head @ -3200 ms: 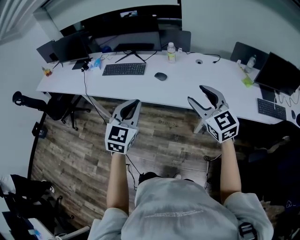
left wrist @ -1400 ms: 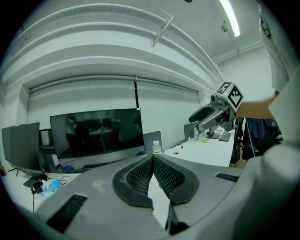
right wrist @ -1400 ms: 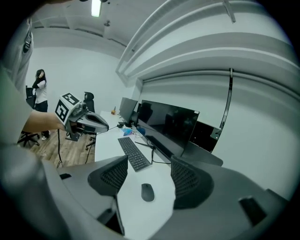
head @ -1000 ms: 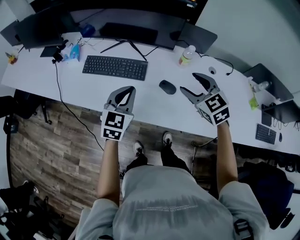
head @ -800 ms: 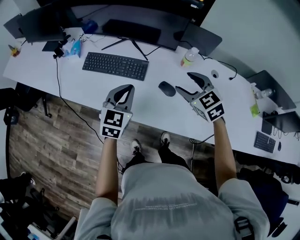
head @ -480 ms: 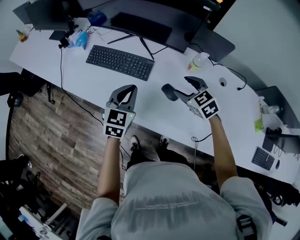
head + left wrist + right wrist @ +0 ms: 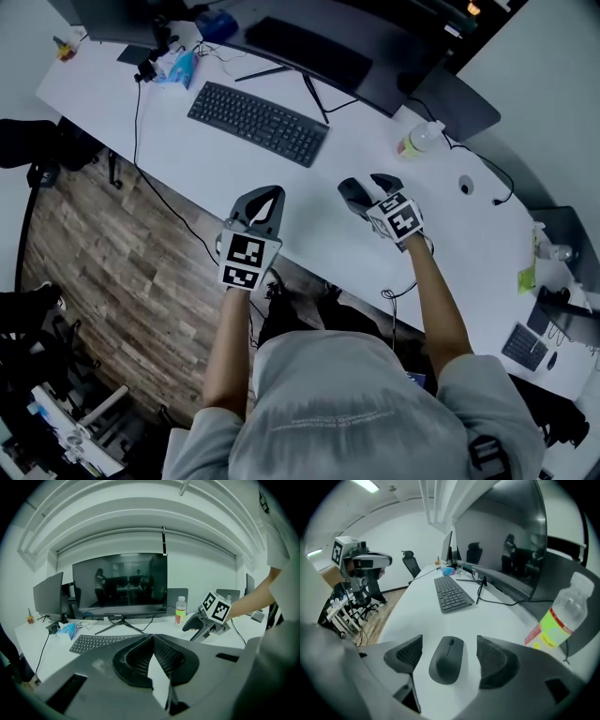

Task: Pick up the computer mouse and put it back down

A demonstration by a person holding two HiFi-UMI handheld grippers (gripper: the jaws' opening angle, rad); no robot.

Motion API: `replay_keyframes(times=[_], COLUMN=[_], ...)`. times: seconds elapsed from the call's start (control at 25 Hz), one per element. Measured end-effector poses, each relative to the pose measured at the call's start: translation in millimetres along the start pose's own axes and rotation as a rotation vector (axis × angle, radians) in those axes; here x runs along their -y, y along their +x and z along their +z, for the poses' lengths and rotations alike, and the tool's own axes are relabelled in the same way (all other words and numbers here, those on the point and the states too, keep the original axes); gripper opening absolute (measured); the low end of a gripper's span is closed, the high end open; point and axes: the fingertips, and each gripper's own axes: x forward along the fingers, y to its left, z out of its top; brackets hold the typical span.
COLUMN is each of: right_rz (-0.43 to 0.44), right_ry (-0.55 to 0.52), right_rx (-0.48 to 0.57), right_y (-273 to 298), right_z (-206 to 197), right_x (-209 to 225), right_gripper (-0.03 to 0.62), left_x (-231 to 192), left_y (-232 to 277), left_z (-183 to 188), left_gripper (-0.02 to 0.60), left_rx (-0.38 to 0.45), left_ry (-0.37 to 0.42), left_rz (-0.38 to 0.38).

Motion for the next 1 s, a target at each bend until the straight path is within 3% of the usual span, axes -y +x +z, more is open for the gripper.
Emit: replay_keyframes(times=[0.6, 0.8, 1.0], right_rz=[-0.048, -0.079, -0.103], right_ry=[0.102, 0.123, 0.146], right_rx=[-0.093, -0.028, -0.002], right_y=[66.7, 64.2, 63.3], right_z=[-42.0, -38.3, -38.9], right_x=[-4.6, -1.1, 0.5], right_gripper=[0.388, 0.363, 0.296], left_x=[-12.8, -20.4, -20.3], left_y=[-7.9, -10.1, -11.8], left_z=[-33.0, -35.9, -34.8], left_gripper=[0.011, 0.011, 0.011], left_rx=[-0.054, -0.055, -0.051], left_ry=[-0.035, -0.036, -0.028], left_rz=[0.007, 0.014, 0.009])
